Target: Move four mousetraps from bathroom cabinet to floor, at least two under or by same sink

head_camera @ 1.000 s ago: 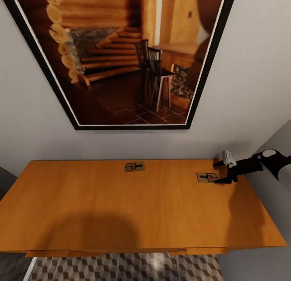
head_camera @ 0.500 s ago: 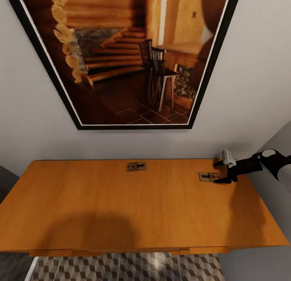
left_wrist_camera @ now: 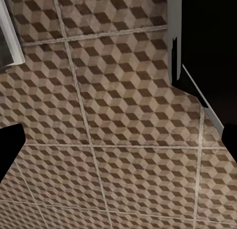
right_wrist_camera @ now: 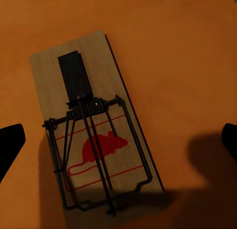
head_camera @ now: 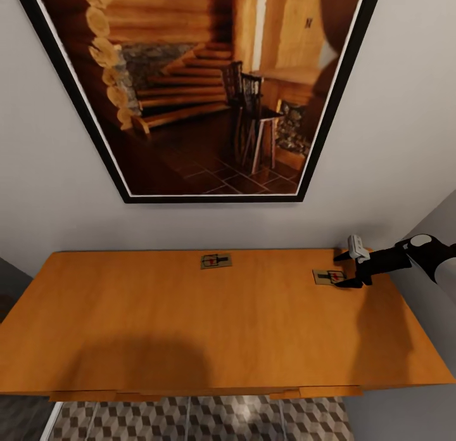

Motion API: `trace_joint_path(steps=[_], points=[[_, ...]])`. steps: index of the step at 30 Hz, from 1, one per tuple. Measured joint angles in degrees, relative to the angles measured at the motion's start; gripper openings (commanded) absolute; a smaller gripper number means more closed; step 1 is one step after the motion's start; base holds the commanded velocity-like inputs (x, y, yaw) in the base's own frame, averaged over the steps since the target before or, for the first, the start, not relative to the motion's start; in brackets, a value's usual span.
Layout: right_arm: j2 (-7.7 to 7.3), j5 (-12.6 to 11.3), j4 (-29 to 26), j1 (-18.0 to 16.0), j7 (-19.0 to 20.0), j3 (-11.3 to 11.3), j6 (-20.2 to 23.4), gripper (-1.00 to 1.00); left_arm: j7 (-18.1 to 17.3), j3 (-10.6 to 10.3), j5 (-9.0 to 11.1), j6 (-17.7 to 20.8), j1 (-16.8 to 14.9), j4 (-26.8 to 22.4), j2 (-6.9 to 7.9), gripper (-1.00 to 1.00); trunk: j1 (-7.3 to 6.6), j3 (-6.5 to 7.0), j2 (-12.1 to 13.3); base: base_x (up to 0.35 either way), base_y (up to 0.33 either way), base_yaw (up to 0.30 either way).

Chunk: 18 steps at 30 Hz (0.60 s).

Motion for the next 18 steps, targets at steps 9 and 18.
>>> trace_joint_path(steps=[9, 18], points=[[0.00, 0.0, 0.0, 0.0, 0.0, 0.0, 0.0, 1.00, 0.0, 0.0, 0.0, 0.0, 0.0, 0.0, 0.00, 1.00, 0.00, 0.00, 0.0, -0.001, 0.000, 0.000], [0.00, 0.0, 0.0, 0.0, 0.0, 0.0, 0.0, 1.00, 0.0, 0.0, 0.0, 0.0, 0.0, 0.0, 0.00, 1.00, 0.01, 0.00, 0.0, -0.090, 0.042, 0.000]])
